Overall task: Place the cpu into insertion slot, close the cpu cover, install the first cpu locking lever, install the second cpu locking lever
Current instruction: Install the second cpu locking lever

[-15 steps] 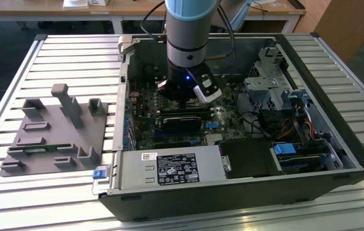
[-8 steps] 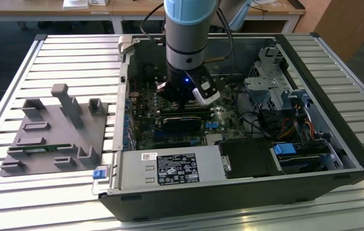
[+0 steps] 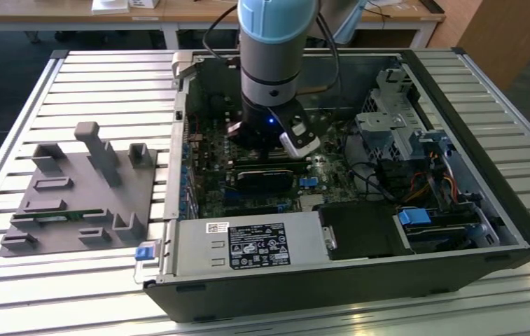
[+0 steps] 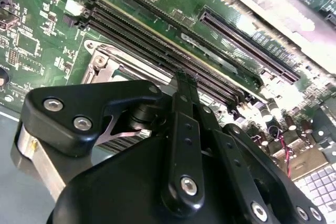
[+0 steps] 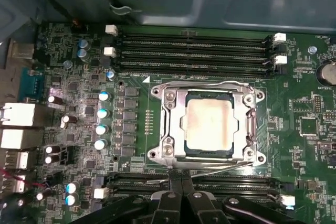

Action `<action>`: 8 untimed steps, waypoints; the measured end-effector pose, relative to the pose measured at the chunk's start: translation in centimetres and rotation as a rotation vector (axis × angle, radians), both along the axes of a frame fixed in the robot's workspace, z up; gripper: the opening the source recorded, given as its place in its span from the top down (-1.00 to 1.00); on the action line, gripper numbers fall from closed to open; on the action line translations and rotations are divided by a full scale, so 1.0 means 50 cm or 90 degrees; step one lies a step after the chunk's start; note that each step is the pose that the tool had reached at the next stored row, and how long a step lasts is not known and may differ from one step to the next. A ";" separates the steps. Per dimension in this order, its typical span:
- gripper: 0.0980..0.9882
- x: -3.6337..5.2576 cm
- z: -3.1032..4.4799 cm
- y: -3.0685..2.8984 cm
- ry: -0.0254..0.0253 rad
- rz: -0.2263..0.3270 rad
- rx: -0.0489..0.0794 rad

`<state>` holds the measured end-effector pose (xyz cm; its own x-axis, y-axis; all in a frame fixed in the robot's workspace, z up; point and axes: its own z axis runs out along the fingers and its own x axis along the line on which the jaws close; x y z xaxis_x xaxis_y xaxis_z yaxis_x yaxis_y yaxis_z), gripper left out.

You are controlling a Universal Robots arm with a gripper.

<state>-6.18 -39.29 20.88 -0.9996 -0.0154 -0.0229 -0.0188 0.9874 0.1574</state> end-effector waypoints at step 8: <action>0.98 -0.016 0.000 -0.014 -0.0044 0.000 0.024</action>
<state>-7.00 -40.01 20.87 -0.9994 -0.0145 -0.0303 -0.0201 0.9806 0.1948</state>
